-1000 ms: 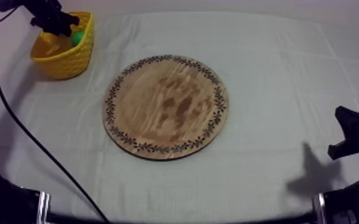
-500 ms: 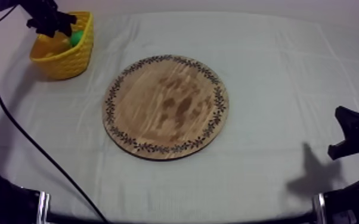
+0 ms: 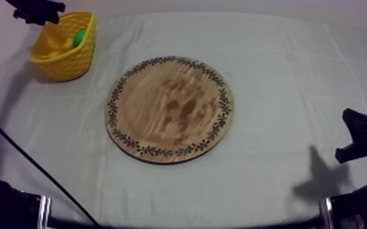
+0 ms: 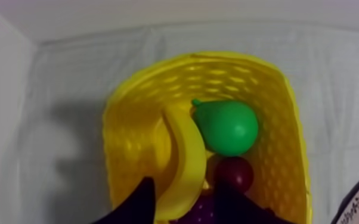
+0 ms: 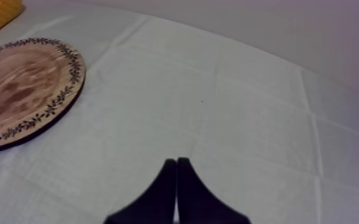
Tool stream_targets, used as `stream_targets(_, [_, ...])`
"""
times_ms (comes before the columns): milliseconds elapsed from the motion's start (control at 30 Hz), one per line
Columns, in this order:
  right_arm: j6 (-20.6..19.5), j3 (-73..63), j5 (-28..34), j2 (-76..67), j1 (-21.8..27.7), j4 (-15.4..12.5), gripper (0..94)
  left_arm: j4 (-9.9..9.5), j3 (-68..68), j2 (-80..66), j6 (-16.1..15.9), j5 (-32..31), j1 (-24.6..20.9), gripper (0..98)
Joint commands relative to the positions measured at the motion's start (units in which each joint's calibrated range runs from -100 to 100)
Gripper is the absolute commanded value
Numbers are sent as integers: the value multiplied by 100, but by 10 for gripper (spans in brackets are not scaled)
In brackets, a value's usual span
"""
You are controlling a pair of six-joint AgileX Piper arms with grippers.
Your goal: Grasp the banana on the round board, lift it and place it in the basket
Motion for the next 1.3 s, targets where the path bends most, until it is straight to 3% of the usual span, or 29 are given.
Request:
stream_targets(0, [1, -3, 3, 0, 0, 0, 3, 72, 146, -465, -146, -21, -29, 248])
stream_targets(133, [1, -3, 3, 0, 0, 0, 3, 237, 536, -1235, -381, -9, -112, 115])
stream_targets(333, [1, -3, 3, 0, 0, 0, 3, 401, 1228, -2511, -570, 65, -231, 18])
stream_targets(800, [1, -3, 3, 0, 0, 0, 3, 458, 3032, -5536, -456, 69, -234, 1])
stream_targets(1267, [1, -3, 3, 0, 0, 0, 3, 722, 5778, -8671, -482, -924, -59, 0])
